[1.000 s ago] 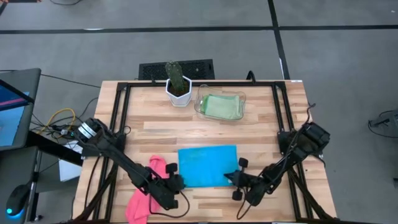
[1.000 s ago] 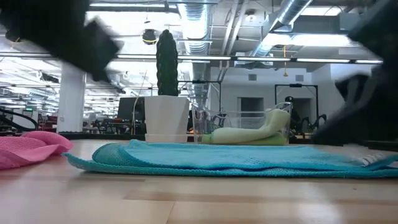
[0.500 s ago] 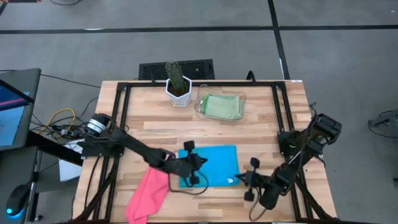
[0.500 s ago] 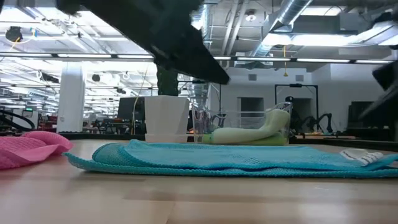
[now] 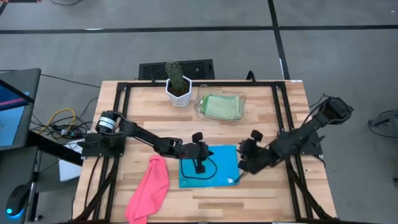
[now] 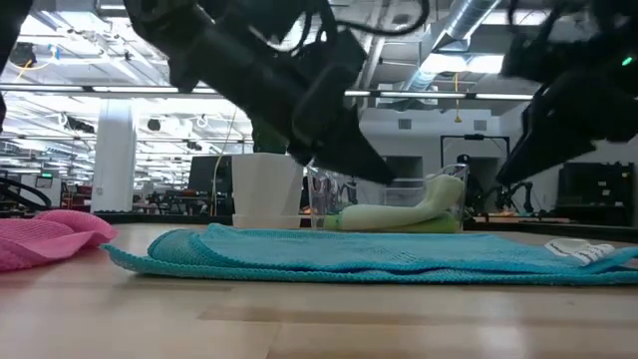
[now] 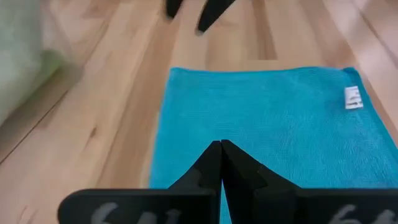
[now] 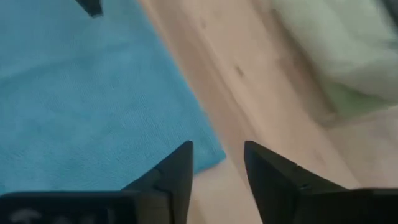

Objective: Fold microfiber towels
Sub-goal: Fold the blue towel on the table

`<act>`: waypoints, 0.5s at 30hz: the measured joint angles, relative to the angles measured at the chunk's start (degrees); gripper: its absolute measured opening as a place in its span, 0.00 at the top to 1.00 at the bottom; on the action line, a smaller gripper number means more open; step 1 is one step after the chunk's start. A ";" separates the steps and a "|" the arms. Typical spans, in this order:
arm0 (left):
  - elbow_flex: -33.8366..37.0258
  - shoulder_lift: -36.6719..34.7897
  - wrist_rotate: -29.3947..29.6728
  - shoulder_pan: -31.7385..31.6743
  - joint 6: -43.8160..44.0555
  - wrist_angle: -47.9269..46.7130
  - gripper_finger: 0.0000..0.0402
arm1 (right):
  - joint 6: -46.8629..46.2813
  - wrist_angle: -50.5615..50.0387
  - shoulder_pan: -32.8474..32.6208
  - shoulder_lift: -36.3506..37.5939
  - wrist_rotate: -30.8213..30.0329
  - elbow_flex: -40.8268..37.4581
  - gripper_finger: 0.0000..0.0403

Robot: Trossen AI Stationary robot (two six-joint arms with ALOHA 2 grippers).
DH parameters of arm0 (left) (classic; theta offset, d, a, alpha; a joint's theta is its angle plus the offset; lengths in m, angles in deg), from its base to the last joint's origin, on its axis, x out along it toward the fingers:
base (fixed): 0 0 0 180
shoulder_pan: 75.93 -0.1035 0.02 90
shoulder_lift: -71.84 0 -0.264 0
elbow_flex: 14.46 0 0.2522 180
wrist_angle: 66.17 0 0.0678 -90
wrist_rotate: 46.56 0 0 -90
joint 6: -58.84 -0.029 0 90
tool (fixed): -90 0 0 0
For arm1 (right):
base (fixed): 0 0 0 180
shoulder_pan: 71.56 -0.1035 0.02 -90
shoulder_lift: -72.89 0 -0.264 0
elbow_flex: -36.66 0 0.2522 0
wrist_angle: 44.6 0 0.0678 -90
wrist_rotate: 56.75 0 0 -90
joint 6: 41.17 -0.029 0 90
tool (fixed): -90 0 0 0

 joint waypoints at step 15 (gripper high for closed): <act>0.04 7.68 -2.75 -2.88 1.00 2.43 1.00 | 16.69 13.22 14.33 0.07 17.40 -5.69 0.55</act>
